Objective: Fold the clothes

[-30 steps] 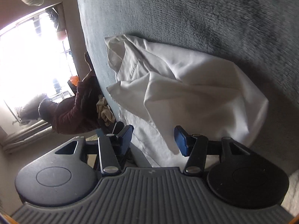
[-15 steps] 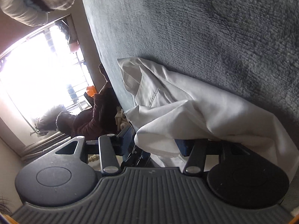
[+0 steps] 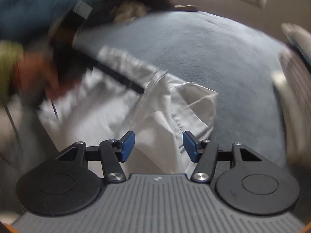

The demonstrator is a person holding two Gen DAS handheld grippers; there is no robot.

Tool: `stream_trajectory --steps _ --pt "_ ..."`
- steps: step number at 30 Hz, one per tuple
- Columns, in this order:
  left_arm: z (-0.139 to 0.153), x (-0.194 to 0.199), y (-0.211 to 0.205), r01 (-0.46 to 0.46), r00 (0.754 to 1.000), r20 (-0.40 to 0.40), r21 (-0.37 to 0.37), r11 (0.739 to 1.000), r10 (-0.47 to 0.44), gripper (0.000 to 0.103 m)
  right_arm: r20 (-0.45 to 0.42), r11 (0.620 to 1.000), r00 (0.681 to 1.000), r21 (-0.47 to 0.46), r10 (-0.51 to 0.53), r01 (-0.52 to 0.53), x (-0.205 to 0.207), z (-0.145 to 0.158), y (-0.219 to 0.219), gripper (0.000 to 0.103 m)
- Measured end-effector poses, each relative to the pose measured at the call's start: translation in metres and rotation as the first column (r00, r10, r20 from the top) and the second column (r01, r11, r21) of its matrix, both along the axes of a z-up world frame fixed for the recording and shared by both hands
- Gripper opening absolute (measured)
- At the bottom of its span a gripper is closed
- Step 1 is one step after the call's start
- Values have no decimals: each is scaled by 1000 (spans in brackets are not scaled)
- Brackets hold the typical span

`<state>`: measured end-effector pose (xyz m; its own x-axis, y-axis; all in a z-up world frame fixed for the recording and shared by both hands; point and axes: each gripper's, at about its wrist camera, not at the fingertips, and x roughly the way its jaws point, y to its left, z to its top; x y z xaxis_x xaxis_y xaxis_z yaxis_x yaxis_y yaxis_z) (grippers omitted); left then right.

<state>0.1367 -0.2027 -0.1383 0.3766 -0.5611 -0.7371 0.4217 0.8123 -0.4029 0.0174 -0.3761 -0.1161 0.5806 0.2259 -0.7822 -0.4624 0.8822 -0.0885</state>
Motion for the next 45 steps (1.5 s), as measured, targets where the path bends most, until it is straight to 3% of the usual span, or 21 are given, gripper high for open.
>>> stream_trajectory --steps 1,3,4,5,6,7,13,17,20,24,26,29,32,33,34,39,45 --pt "0 0 0 0 1000 4 1 1000 0 55 4 994 998 -88 68 -67 3 -12 12 55" --pt "1 0 1 -1 1000 12 3 1000 1 55 -9 975 990 -176 138 -137 9 -27 28 51" --pt "1 1 1 -2 1000 16 4 1000 2 55 -22 965 986 -204 163 -164 13 -34 33 39" --pt "1 1 2 -2 1000 20 4 1000 2 55 -24 962 985 -215 170 -171 14 -36 33 15" --pt "1 1 2 -3 1000 24 5 1000 3 55 2 967 988 -205 155 -151 16 -31 29 6" --pt "1 2 2 -4 1000 26 4 1000 4 55 28 972 990 -193 139 -131 17 -26 26 3" --pt "-3 13 2 -28 999 38 -2 1000 28 55 203 990 975 -87 -90 110 36 1 -21 0" --pt "-4 22 2 -55 997 54 -2 998 55 55 219 967 942 30 -253 253 59 0 -59 0" --pt "-4 28 4 -71 996 47 -10 997 71 55 175 943 929 133 -325 305 68 -4 -83 1" --pt "-6 27 3 -55 997 51 -2 998 55 55 65 938 980 306 -189 161 60 0 -87 11" --pt "-7 27 2 -52 997 48 -2 999 53 55 21 949 995 304 -97 86 59 -4 -75 50" --pt "-8 27 1 -50 997 50 3 999 50 55 -24 971 1000 238 -6 11 63 -21 -55 56" --pt "-7 27 -1 -43 997 61 12 999 42 55 -108 986 994 165 21 -3 72 -42 -40 46" --pt "-7 28 0 -42 997 64 12 999 41 55 -113 990 993 138 22 -6 72 -45 -36 18" --pt "-7 28 0 -42 997 66 13 999 41 55 -118 994 993 111 23 -10 71 -47 -33 2" --pt "-7 32 3 -54 996 67 7 999 54 55 40 983 995 164 -93 85 53 -16 -53 2" --pt "-7 39 7 -74 995 75 8 997 73 55 104 903 934 313 -341 294 63 -8 -105 2"
